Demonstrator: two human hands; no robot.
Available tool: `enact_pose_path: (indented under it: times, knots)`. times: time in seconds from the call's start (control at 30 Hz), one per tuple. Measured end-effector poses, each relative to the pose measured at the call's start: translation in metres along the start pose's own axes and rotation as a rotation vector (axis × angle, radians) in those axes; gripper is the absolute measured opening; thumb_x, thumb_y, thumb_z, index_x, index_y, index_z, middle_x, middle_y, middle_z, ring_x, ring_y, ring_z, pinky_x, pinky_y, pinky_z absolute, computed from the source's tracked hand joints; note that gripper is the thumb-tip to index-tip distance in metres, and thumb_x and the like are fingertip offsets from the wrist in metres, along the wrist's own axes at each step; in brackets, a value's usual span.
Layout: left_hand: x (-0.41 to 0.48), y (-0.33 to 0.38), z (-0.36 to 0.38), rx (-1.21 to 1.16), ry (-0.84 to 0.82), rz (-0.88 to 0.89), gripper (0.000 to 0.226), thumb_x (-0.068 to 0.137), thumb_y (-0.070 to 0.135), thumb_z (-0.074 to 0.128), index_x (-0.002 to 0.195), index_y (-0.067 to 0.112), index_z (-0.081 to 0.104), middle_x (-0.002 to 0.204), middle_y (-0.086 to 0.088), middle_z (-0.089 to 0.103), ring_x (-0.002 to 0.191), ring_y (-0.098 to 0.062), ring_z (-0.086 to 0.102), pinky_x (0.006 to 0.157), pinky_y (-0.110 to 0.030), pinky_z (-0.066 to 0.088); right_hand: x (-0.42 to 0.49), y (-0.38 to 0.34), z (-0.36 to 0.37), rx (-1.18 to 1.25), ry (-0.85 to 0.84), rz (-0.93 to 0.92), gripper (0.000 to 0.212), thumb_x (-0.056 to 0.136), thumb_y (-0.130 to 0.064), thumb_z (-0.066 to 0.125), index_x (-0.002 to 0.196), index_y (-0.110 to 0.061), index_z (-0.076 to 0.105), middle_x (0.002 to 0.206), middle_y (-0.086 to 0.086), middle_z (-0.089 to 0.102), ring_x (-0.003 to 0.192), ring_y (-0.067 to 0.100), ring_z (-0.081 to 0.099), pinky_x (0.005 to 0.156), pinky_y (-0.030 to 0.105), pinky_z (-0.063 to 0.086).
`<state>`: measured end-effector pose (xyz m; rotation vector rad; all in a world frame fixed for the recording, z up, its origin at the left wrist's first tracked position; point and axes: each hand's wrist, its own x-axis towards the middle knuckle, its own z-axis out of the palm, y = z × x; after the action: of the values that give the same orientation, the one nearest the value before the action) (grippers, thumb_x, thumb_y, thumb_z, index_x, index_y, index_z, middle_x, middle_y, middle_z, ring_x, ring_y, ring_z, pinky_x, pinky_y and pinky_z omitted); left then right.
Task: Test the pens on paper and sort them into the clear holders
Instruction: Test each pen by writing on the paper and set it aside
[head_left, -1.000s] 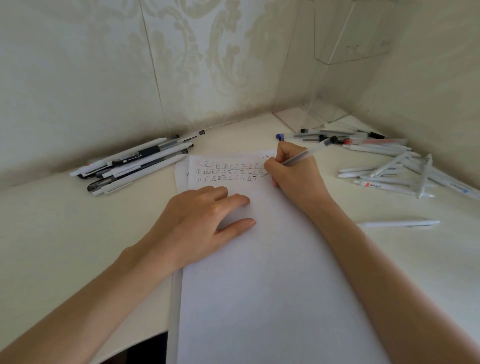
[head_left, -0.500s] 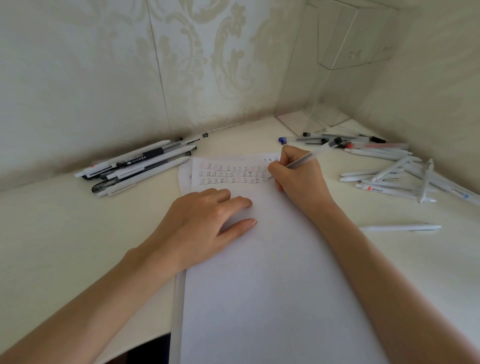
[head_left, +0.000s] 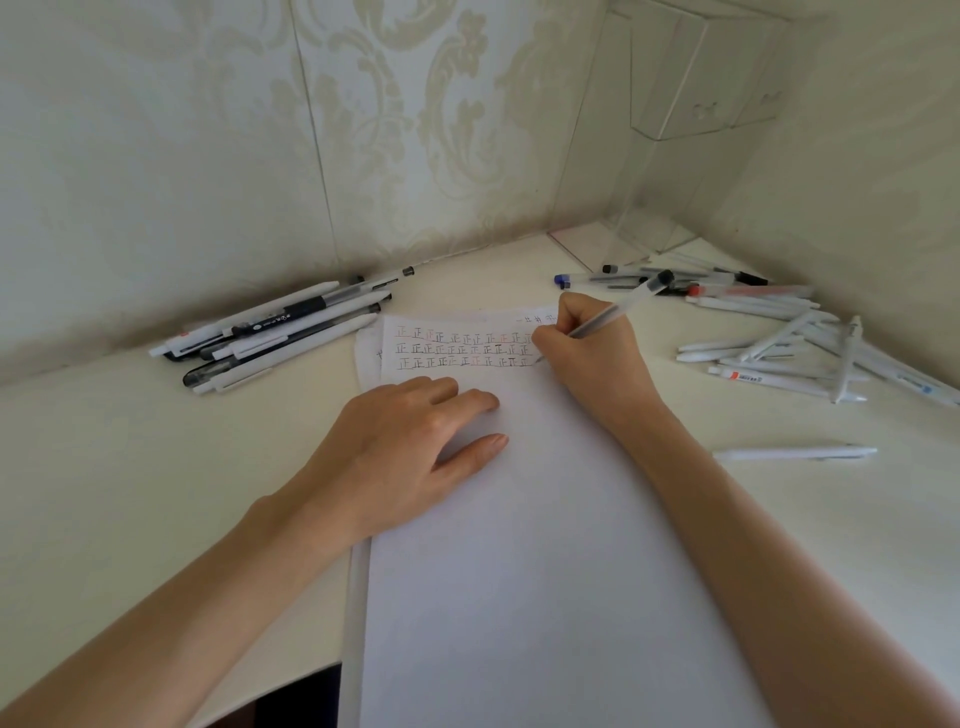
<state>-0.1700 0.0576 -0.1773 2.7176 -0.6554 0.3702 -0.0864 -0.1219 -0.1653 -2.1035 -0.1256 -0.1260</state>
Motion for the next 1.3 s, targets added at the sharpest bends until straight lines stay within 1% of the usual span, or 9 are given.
enact_pose_path:
  times: [0.17,0.27,0.33,0.43,0.53,0.77,0.93,1.1,1.3]
  knots:
    - [0.001,-0.007,0.004,-0.256,0.033,-0.142,0.036,0.095,0.008,0.038,0.13,0.004,0.035,0.091,0.002,0.046,0.082,-0.005,0.037,0.075,-0.008,0.028,-0.002,-0.001,-0.003,0.114,0.009,0.023,0.036,0.084,-0.019,0.062,0.061,-0.016,0.036,0.048,0.003,0.041,0.044,0.013,0.033,0.048,0.024,0.028]
    - [0.002,-0.01,0.003,-0.356,0.11,-0.193,0.031,0.096,0.01,0.041,0.126,0.004,0.039,0.1,0.001,0.058,0.088,-0.005,0.049,0.076,0.0,0.029,-0.007,-0.013,-0.006,0.306,-0.068,-0.006,0.033,0.085,-0.026,0.068,0.066,-0.016,0.043,0.044,-0.001,0.044,0.042,0.011,0.033,0.047,0.023,0.029]
    - [0.003,-0.009,0.002,-0.397,0.158,-0.194,0.027,0.094,0.017,0.048,0.118,0.004,0.048,0.105,-0.002,0.065,0.091,-0.009,0.058,0.077,-0.007,0.036,-0.011,-0.02,-0.006,0.505,-0.159,-0.045,0.025,0.088,-0.026,0.066,0.07,-0.014,0.053,0.048,0.0,0.052,0.046,0.014,0.039,0.049,0.024,0.032]
    - [0.002,-0.01,0.001,-0.355,0.207,-0.169,0.021,0.091,0.02,0.057,0.104,0.005,0.056,0.098,-0.005,0.068,0.075,-0.003,0.056,0.069,-0.015,0.038,-0.018,-0.026,-0.002,0.698,-0.256,-0.02,0.039,0.094,-0.033,0.051,0.068,-0.005,0.058,0.047,0.008,0.054,0.045,0.02,0.043,0.042,0.022,0.031]
    - [0.002,-0.011,0.001,-0.325,0.232,-0.136,0.018,0.089,0.022,0.059,0.1,0.007,0.058,0.09,-0.002,0.067,0.07,0.009,0.051,0.066,-0.009,0.037,-0.023,-0.029,0.002,0.663,-0.309,-0.017,0.035,0.098,-0.02,0.044,0.066,-0.005,0.046,0.043,0.006,0.051,0.042,0.021,0.037,0.042,0.024,0.027]
    - [0.002,-0.011,0.002,-0.332,0.28,-0.055,0.023,0.087,0.032,0.056,0.098,0.011,0.058,0.085,-0.001,0.065,0.076,-0.006,0.054,0.066,-0.021,0.042,-0.026,-0.03,0.006,0.608,-0.301,-0.041,0.035,0.095,-0.018,0.052,0.063,-0.009,0.041,0.045,0.001,0.036,0.045,0.016,0.027,0.045,0.024,0.019]
    - [0.0,-0.014,0.0,-0.339,0.304,0.037,0.022,0.09,0.03,0.047,0.098,0.012,0.057,0.082,0.002,0.065,0.076,-0.004,0.054,0.069,-0.01,0.038,-0.029,-0.03,0.012,0.627,-0.29,-0.098,0.035,0.094,-0.014,0.054,0.062,-0.008,0.04,0.043,-0.001,0.038,0.044,0.015,0.03,0.045,0.021,0.026]
    - [-0.003,-0.014,-0.001,-0.326,0.313,0.097,0.014,0.091,0.029,0.045,0.099,0.018,0.05,0.077,0.001,0.063,0.072,-0.006,0.053,0.065,-0.014,0.039,-0.038,-0.03,0.012,0.571,-0.31,-0.161,0.034,0.096,-0.01,0.05,0.063,-0.008,0.039,0.041,0.0,0.042,0.04,0.008,0.032,0.044,0.015,0.028]
    - [0.003,-0.017,-0.004,-0.315,0.341,-0.029,0.018,0.094,0.031,0.039,0.107,0.022,0.046,0.084,0.003,0.062,0.077,-0.009,0.055,0.068,-0.021,0.04,-0.027,-0.032,0.004,0.572,-0.395,-0.143,0.032,0.088,-0.042,0.054,0.086,-0.01,0.052,0.055,-0.002,0.057,0.055,0.015,0.045,0.055,0.022,0.037]
